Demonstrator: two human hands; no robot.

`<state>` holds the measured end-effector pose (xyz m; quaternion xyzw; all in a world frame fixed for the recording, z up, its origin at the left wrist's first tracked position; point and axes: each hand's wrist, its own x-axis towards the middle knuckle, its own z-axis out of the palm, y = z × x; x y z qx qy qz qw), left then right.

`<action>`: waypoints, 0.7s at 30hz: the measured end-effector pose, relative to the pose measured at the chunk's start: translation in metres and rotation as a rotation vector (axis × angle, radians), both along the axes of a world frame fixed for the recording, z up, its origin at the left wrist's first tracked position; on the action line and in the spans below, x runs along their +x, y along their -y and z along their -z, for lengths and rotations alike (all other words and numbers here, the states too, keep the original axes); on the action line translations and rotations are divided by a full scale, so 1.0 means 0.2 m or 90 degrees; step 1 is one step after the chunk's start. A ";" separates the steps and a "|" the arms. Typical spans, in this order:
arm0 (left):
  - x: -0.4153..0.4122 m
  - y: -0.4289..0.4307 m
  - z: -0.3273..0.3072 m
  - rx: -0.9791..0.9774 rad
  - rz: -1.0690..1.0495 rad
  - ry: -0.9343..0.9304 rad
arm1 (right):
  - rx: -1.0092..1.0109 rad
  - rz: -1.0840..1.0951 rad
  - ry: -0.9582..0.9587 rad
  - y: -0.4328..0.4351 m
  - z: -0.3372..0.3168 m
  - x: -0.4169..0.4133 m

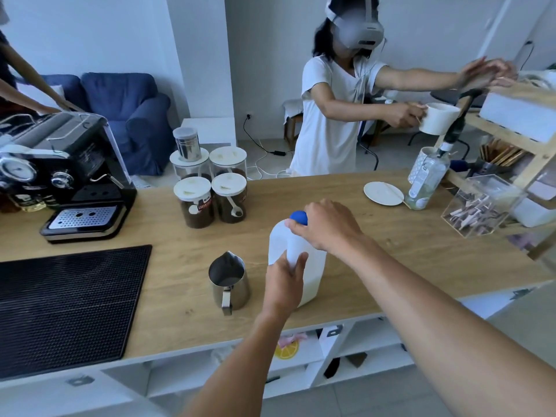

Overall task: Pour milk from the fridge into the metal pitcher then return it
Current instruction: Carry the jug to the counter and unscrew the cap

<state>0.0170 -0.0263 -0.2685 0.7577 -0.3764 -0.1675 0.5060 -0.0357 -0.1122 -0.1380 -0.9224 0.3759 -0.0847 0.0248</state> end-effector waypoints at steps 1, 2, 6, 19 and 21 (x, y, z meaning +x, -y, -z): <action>0.00 0.00 0.00 0.000 0.004 -0.001 | -0.001 -0.016 -0.017 0.01 -0.01 0.00; 0.00 0.00 0.00 -0.001 0.007 -0.002 | 0.007 -0.036 -0.022 0.02 -0.01 -0.01; 0.02 0.01 0.01 -0.008 0.004 0.008 | 0.108 -0.111 -0.014 0.07 -0.04 -0.05; 0.03 0.02 0.03 -0.008 -0.002 0.023 | 0.243 -0.148 0.054 0.17 -0.02 -0.03; 0.03 0.02 0.04 -0.011 -0.007 0.029 | 0.259 -0.167 0.088 0.17 -0.01 -0.03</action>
